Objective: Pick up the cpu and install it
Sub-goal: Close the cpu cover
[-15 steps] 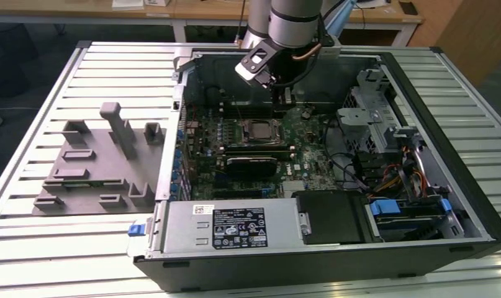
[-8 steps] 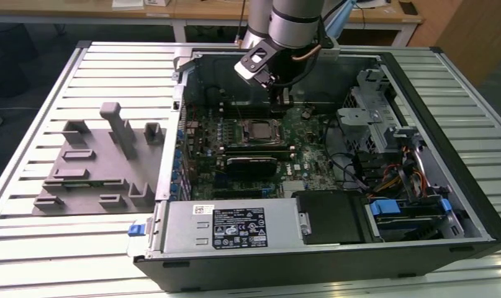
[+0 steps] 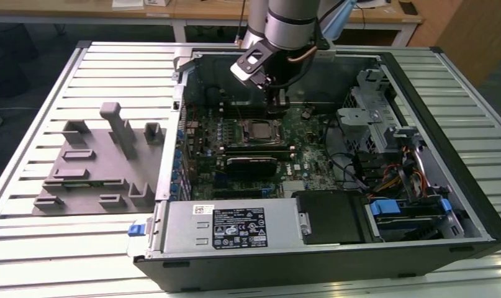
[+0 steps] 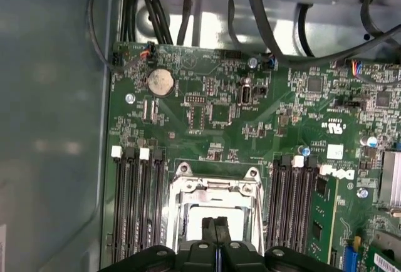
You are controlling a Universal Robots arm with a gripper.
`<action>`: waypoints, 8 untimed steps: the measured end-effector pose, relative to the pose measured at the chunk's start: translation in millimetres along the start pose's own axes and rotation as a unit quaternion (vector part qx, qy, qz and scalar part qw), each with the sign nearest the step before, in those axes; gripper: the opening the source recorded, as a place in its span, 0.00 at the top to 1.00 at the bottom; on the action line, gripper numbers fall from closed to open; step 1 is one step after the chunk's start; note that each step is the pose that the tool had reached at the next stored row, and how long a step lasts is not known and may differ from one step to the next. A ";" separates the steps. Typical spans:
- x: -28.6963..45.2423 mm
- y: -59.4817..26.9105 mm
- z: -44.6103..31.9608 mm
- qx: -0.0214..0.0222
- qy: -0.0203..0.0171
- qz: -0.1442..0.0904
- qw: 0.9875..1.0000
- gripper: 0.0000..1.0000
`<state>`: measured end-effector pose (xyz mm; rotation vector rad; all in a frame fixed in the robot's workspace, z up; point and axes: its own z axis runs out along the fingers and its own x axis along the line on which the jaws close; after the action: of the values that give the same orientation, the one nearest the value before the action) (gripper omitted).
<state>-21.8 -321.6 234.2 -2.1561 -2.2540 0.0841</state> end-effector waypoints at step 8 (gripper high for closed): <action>0.6 -14.8 6.2 -0.007 0.000 0.000 1.000 0.89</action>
<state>-37.0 -321.7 228.8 -2.1637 -2.2616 0.0689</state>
